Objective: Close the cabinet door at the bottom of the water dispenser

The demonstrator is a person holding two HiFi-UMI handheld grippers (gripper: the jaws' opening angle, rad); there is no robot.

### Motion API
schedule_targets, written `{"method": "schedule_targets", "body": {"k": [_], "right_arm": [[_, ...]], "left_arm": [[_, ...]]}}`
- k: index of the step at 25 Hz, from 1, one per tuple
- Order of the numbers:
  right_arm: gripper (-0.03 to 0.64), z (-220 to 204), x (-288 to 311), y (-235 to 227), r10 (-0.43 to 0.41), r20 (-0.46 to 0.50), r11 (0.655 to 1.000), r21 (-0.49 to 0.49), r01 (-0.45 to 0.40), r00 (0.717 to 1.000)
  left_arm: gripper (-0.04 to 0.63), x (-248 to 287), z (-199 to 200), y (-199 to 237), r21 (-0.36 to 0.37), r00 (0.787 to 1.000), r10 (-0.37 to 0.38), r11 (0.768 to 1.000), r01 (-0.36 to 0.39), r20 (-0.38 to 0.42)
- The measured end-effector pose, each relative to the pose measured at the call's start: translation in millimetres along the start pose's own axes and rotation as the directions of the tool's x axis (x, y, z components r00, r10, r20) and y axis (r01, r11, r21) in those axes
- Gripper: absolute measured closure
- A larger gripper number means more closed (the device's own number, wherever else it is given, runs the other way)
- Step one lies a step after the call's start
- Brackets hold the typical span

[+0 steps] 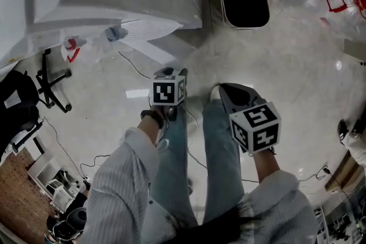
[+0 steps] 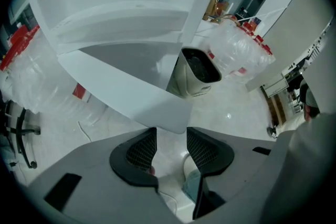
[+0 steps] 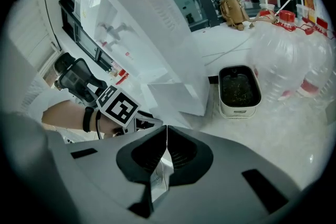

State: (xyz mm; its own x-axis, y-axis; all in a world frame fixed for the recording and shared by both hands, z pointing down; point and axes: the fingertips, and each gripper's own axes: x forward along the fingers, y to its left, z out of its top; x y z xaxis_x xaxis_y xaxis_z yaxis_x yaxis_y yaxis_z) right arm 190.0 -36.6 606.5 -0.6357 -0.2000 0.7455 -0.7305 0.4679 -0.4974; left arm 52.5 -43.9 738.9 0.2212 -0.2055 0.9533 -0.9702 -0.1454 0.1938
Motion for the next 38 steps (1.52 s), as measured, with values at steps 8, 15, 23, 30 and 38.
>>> {"method": "schedule_targets", "body": {"k": [8,15,23,30,38], "right_arm": [[0.601,7,7,-16,-0.019,-0.021,1.0,0.017,0.019,1.0],[0.601,6,5,-36,-0.042,-0.038,0.998,0.041,0.043,0.998],[0.601,-2,2,-46,-0.036,-0.042,0.997,0.066,0.039,0.998],[0.601,-1,2,-53,-0.033,-0.041,0.997,0.075,0.036,0.999],[0.601,-5,3,-65,-0.042,-0.049,0.994,0.097,0.047,0.998]], "left_arm": [[0.411,7,21,-8,0.02,1.0,-0.004,1.0,0.004,0.003],[0.411,15,43,-16,0.072,1.0,-0.003,0.997,0.003,0.01],[0.411,21,64,-21,0.119,1.0,-0.001,0.993,0.0,0.004],[0.411,24,83,-23,0.099,1.0,-0.001,0.995,-0.002,0.03],[0.413,27,90,-21,0.046,1.0,0.013,0.999,-0.014,0.022]]}}
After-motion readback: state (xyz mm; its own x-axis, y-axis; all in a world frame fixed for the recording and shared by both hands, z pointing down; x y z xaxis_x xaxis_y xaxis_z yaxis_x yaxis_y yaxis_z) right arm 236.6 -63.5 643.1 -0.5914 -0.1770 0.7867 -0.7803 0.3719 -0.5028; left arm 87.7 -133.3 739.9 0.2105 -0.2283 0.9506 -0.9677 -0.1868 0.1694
